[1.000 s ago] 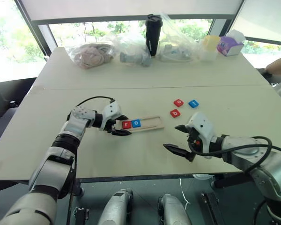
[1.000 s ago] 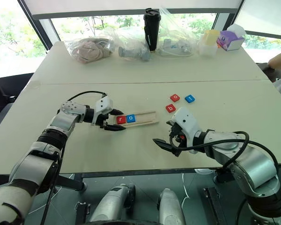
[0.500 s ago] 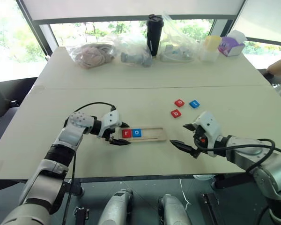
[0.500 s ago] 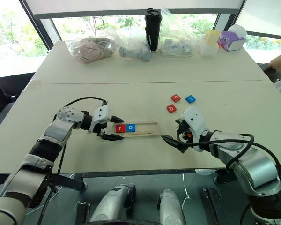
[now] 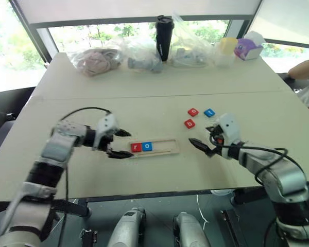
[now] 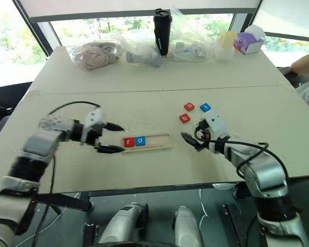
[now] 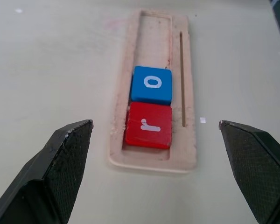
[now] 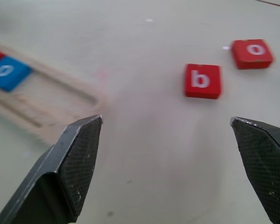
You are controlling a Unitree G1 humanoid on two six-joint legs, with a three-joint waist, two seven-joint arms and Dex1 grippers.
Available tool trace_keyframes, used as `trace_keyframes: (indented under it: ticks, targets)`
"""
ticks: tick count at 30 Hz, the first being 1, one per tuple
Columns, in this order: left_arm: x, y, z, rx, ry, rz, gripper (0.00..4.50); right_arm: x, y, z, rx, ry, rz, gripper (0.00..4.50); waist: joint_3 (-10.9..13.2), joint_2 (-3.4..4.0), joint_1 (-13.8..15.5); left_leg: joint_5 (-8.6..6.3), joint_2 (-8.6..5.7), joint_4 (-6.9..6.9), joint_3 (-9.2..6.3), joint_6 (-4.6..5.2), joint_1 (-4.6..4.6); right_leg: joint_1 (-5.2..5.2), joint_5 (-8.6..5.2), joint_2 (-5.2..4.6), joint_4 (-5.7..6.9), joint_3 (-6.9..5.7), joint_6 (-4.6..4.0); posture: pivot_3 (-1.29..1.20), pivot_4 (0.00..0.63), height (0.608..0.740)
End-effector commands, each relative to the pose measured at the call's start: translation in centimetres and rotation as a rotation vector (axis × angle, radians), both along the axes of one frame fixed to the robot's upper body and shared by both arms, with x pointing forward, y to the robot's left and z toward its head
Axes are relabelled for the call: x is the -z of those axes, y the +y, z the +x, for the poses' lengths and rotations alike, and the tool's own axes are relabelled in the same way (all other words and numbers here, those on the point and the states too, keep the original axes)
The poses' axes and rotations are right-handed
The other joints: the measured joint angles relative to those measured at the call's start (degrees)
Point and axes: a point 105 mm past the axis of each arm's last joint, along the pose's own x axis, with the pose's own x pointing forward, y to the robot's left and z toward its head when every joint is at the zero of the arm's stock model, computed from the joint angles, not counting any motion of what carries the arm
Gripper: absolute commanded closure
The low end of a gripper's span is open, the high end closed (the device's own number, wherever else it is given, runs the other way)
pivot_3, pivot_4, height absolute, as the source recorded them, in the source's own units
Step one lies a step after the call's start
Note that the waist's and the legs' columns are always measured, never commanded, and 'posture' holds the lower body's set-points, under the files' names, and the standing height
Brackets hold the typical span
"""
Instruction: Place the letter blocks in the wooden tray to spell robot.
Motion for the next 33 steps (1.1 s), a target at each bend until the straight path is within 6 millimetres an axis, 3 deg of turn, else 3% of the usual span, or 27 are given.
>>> trace_keyframes:
  ticks: [1,5,8,17,20,25,30,33]
  targets:
    - [-1.7,0.6,-0.9,-0.058,-0.018,-0.051,0.02,-0.6,0.4,2.0,0.039,-0.058,-0.013,0.0,0.0,0.05,0.0,0.0,-0.01,-0.02,0.01,0.0,0.0,0.0,0.0,0.0,0.0,0.0,0.01,0.0,0.15,0.74]
    - [-3.6,1.4,-2.0,-0.218,-0.067,-0.151,0.02,0.1,1.8,4.1,0.039,-0.032,-0.044,0.0,0.0,0.05,0.2,0.0,-0.03,-0.07,0.01,-0.01,-0.01,-0.05,0.07,0.02,0.02,0.01,0.13,0.0,0.15,0.74]
    - [-4.6,1.1,-2.7,-0.288,-0.107,-0.199,0.02,1.0,1.4,5.4,0.115,0.017,-0.04,0.0,0.0,0.06,0.5,0.0,-0.04,-0.06,-0.01,-0.02,0.01,-0.03,0.07,0.02,0.05,0.0,0.11,0.0,0.15,0.74]
    - [-5.3,1.9,-4.3,-0.417,-0.121,-0.24,0.02,2.1,1.5,6.3,0.121,0.062,-0.076,0.0,0.0,0.06,0.2,0.05,-0.08,-0.13,0.0,-0.11,0.12,-0.02,0.11,0.09,0.13,0.04,0.09,0.0,0.15,0.74]
    - [-5.1,1.7,-4.3,-0.419,-0.12,-0.227,0.0,2.3,2.1,6.1,0.108,0.067,-0.067,0.83,0.0,0.07,0.3,0.07,-0.06,-0.14,-0.02,-0.14,0.15,-0.02,0.09,0.13,0.14,0.04,-0.09,0.0,0.15,0.74]
    - [-5.4,0.8,-4.3,-0.39,-0.122,-0.234,0.0,2.3,2.2,6.1,0.117,0.075,-0.06,3.31,0.0,0.06,0.3,0.07,-0.06,-0.17,-0.02,-0.15,0.16,-0.04,0.1,0.17,0.14,0.08,-0.12,0.0,0.15,0.74]
    - [-5.5,-0.2,-4.1,-0.345,-0.121,-0.228,0.0,0.7,1.1,6.3,0.18,0.036,-0.04,3.3,0.0,0.07,0.3,0.08,-0.07,-0.21,-0.02,-0.17,0.16,-0.06,0.1,0.17,0.14,0.1,-0.12,0.0,0.15,0.74]
    - [-5.1,-2.1,-4.2,-0.254,-0.106,-0.215,0.0,-1.6,-0.4,5.2,0.252,0.003,0.005,3.3,0.0,0.08,0.6,0.08,-0.07,-0.22,-0.02,-0.17,0.14,-0.09,0.1,0.16,0.13,0.1,-0.13,0.0,0.15,0.74]
